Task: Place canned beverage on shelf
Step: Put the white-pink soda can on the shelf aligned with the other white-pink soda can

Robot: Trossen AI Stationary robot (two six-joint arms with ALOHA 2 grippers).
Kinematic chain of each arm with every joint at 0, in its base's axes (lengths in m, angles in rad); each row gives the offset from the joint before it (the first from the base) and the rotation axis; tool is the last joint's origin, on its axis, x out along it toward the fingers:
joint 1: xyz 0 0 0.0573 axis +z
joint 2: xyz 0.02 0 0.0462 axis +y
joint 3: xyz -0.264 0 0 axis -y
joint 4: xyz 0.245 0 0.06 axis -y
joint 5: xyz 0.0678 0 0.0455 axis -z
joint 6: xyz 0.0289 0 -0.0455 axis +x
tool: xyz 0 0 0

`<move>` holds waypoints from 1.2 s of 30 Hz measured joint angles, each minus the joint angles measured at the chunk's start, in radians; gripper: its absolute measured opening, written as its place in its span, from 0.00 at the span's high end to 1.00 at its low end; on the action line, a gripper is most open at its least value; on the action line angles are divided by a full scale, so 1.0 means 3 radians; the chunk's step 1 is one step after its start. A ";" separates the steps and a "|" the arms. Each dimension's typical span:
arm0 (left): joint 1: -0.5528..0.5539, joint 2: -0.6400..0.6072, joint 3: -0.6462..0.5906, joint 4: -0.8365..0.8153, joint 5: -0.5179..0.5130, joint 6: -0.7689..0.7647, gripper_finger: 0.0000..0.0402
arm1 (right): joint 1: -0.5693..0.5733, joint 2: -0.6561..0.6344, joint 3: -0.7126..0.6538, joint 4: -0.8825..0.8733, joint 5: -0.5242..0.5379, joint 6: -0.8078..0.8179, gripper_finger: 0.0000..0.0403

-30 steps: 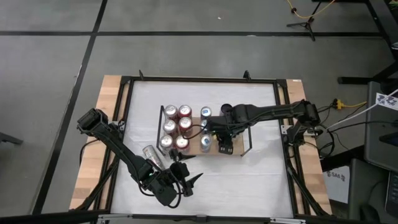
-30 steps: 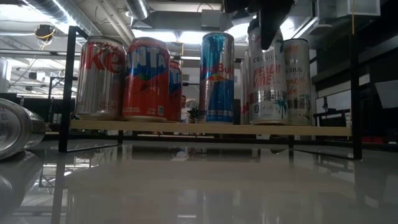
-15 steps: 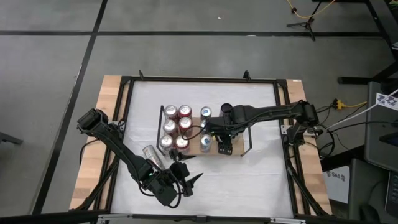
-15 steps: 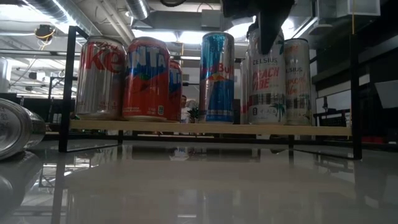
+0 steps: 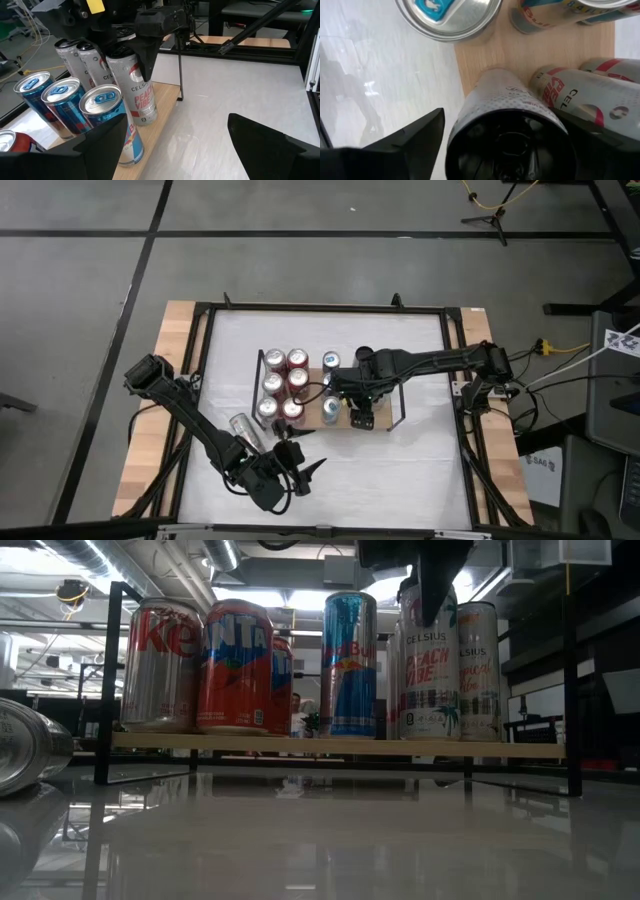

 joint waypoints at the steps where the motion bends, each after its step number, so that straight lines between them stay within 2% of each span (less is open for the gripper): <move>1: 0.0000 0.0000 0.0000 0.0001 0.0000 -0.0001 0.16 | 0.0000 0.0000 0.0000 0.0000 -0.0011 0.0000 0.16; 9: 0.0000 0.0000 0.0000 0.0001 0.0000 0.0000 0.16 | 0.0000 -0.0003 0.0003 -0.0001 -0.0032 0.0000 0.06; 23: 0.0000 0.0000 0.0000 0.0001 0.0000 0.0000 0.16 | 0.0000 -0.0004 0.0024 0.0026 -0.0028 0.0000 0.06; 36: 0.0000 0.0001 0.0000 0.0001 -0.0001 0.0025 0.16 | 0.0000 -0.0009 0.0461 -0.0275 -0.0042 0.0000 0.06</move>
